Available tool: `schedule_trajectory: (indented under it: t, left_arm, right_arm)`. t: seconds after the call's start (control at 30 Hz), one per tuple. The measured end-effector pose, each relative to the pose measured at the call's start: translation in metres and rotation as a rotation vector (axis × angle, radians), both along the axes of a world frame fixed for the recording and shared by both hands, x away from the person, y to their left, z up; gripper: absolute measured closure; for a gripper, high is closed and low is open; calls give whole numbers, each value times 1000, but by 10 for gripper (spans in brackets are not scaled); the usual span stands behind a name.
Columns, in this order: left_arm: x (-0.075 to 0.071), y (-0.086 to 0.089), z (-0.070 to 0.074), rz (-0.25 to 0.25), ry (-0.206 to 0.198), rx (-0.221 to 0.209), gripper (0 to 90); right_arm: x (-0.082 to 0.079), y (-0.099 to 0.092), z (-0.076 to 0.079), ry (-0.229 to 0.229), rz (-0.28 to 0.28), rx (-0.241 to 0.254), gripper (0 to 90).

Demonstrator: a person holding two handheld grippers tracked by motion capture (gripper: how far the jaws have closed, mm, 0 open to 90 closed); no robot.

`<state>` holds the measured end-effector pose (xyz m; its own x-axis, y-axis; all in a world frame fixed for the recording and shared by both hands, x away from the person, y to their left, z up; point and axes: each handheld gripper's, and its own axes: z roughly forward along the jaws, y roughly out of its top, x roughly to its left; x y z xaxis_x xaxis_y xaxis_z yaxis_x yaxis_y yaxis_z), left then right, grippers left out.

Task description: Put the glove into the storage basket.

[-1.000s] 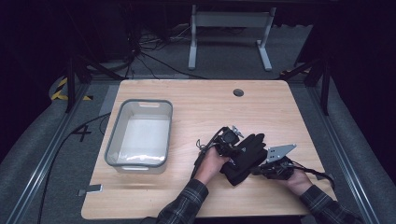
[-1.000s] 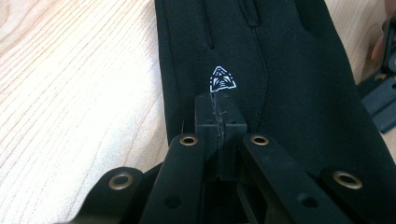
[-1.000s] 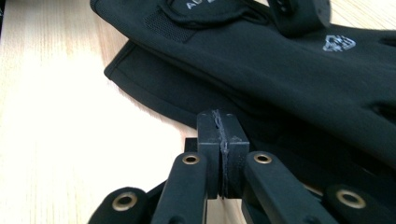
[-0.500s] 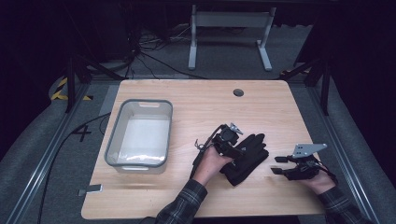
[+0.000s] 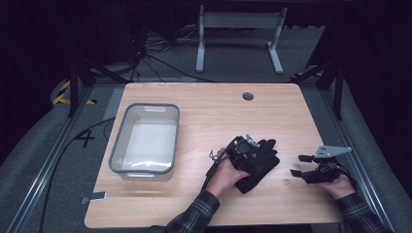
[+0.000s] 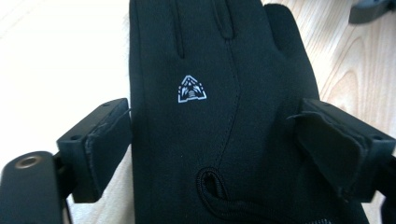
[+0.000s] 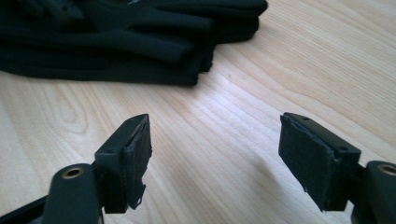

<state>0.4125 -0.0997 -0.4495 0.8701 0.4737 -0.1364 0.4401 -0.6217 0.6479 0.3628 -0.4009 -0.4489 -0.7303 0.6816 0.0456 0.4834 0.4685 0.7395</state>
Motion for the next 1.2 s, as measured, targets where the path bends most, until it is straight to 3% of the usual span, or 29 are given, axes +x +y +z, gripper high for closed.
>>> schedule_trajectory:
  t: [0.17, 0.43, 0.63, 0.8, 0.93, 1.2]
  left_arm:
    - [-3, -5, -7, -19, -12, 65, 75]
    - [-7, -8, -8, -36, -24, 83, 107]
    - [-10, -8, -4, -64, -27, 95, 223]
    - [-13, -10, 0, -129, -5, 93, 466]
    - [-11, -9, 1, -145, 31, 69, 633]
    - [-9, -9, 3, -142, 71, 62, 696]
  right_arm:
    - [3, -3, -2, 1, -16, 0, 249]
    - [5, -5, -4, -2, -20, 4, 235]
    - [6, -6, -5, -8, -32, 6, 224]
    - [6, -6, -5, -8, -39, 5, 222]
    - [7, -7, -6, -8, -47, 6, 214]
    - [8, -6, -9, -5, -45, 6, 207]
